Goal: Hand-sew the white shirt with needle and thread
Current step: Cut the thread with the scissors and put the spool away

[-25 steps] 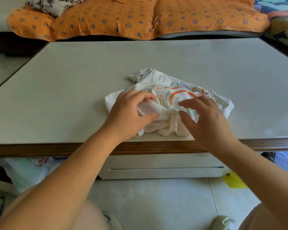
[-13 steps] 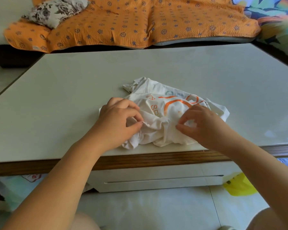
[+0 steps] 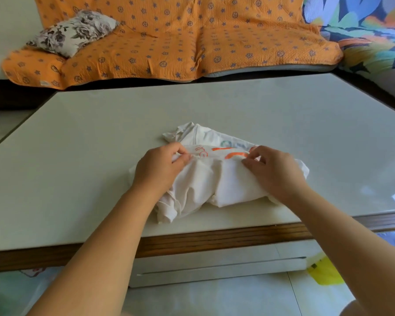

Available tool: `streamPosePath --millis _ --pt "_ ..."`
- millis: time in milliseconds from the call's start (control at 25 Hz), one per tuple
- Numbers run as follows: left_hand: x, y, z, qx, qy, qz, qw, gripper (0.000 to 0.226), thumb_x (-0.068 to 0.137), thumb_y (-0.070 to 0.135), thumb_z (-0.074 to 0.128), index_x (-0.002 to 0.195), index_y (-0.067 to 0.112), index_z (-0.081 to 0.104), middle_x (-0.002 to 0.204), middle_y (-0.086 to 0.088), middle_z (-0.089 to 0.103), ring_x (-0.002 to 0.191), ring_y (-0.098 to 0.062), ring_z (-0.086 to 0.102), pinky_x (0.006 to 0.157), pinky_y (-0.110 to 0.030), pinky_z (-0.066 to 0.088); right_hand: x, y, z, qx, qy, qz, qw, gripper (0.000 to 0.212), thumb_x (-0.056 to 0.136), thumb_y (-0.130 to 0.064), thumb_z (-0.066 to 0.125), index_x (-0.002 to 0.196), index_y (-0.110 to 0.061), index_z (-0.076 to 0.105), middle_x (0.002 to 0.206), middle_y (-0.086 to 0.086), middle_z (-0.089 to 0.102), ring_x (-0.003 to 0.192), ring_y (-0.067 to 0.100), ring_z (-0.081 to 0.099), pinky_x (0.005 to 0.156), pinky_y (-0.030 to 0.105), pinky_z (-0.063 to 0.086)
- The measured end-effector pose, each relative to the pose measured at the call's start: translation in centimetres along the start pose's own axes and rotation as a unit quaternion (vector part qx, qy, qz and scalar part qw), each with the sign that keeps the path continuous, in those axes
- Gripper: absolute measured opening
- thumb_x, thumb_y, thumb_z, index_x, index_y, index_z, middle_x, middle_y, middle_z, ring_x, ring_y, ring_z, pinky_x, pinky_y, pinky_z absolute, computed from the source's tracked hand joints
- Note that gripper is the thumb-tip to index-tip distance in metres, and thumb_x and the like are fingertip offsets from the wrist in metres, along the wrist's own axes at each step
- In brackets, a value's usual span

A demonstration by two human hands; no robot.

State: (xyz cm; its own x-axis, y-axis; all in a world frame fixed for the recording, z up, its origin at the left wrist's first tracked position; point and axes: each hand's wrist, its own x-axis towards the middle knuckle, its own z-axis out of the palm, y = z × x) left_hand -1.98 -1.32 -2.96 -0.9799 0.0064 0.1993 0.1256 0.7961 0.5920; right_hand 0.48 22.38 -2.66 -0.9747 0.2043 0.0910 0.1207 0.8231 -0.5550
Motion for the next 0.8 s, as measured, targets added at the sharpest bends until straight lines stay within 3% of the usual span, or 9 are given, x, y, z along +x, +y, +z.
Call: streamPosePath --millis 80,200,280,400,520,600,720,800 --pt "0.1 0.3 0.8 0.070 0.010 0.003 0.997 0.012 0.089 0.037 0.067 0.094 0.026 0.070 0.096 0.001 0.070 0.093 -0.027 0.062 0.076 -0.034 0.048 -0.2 0.4 1.2 -0.089 0.016 -0.032 0.995 0.023 0.094 -0.047 0.050 0.101 -0.027 0.060 0.091 -0.002 0.062 0.099 0.022 0.057 0.069 0.031 0.038" --pt "-0.8 2.6 1.3 0.137 0.126 0.157 0.970 0.021 0.084 0.029 0.066 0.102 0.020 0.073 0.099 -0.005 0.067 0.097 -0.033 0.056 0.081 -0.040 0.049 -0.1 0.3 1.6 -0.118 0.042 -0.061 0.990 0.024 0.096 -0.046 0.047 0.102 -0.024 0.056 0.094 -0.001 0.064 0.101 0.023 0.058 0.067 0.030 0.032" --pt "-2.2 4.1 2.0 0.121 0.083 0.220 0.964 0.031 0.085 0.029 0.060 0.113 0.019 0.070 0.107 -0.004 0.066 0.102 -0.030 0.057 0.087 -0.040 0.050 0.1 0.4 1.5 -0.104 0.038 -0.059 0.992 0.023 0.095 -0.047 0.047 0.100 -0.026 0.055 0.095 -0.003 0.063 0.102 0.022 0.057 0.066 0.030 0.030" --pt "-2.9 3.4 2.1 0.096 -0.053 0.099 0.989 0.050 0.087 0.027 0.066 0.135 0.026 0.053 0.131 -0.002 0.048 0.121 -0.024 0.048 0.102 -0.032 0.039 0.5 0.8 1.1 0.001 -0.008 -0.027 1.000 0.017 0.091 -0.049 0.053 0.092 -0.033 0.057 0.086 -0.014 0.054 0.100 0.018 0.053 0.072 0.032 0.035" --pt "-2.7 2.1 0.2 -0.006 -0.056 0.052 0.997 0.039 0.084 0.003 0.064 0.113 0.029 0.060 0.116 0.006 0.049 0.088 -0.006 0.056 0.082 -0.013 0.041 0.9 1.1 0.3 0.090 -0.043 0.000 0.995 0.014 0.089 -0.051 0.056 0.085 -0.037 0.054 0.082 -0.015 0.055 0.089 0.014 0.053 0.073 0.031 0.037" --pt "-2.5 1.8 -1.1 0.001 -0.062 0.064 0.996 0.043 0.079 -0.012 0.052 0.094 0.027 0.064 0.100 0.009 0.055 0.075 0.001 0.052 0.069 -0.004 0.037 1.2 1.5 0.1 0.084 -0.026 -0.015 0.996 0.013 0.089 -0.048 0.058 0.088 -0.035 0.055 0.086 -0.010 0.060 0.086 0.015 0.055 0.071 0.030 0.036" --pt "-2.8 1.2 -2.4 0.078 -0.067 0.040 0.994 0.045 0.077 -0.013 0.045 0.083 0.027 0.065 0.088 0.009 0.054 0.082 -0.009 0.055 0.063 -0.010 0.034 1.0 2.2 0.4 0.012 -0.005 -0.028 1.000 0.014 0.090 -0.047 0.057 0.094 -0.033 0.057 0.097 -0.003 0.064 0.090 0.020 0.057 0.072 0.030 0.035" --pt "-3.2 1.7 -2.7 0.106 0.025 0.076 0.991 0.039 0.078 -0.007 0.051 0.093 0.024 0.069 0.094 0.007 0.056 0.097 -0.019 0.054 0.075 -0.020 0.037 0.9 1.7 0.8 -0.033 0.001 -0.014 0.999 0.018 0.089 -0.050 0.055 0.097 -0.034 0.057 0.101 -0.006 0.061 0.096 0.020 0.054 0.077 0.033 0.038"
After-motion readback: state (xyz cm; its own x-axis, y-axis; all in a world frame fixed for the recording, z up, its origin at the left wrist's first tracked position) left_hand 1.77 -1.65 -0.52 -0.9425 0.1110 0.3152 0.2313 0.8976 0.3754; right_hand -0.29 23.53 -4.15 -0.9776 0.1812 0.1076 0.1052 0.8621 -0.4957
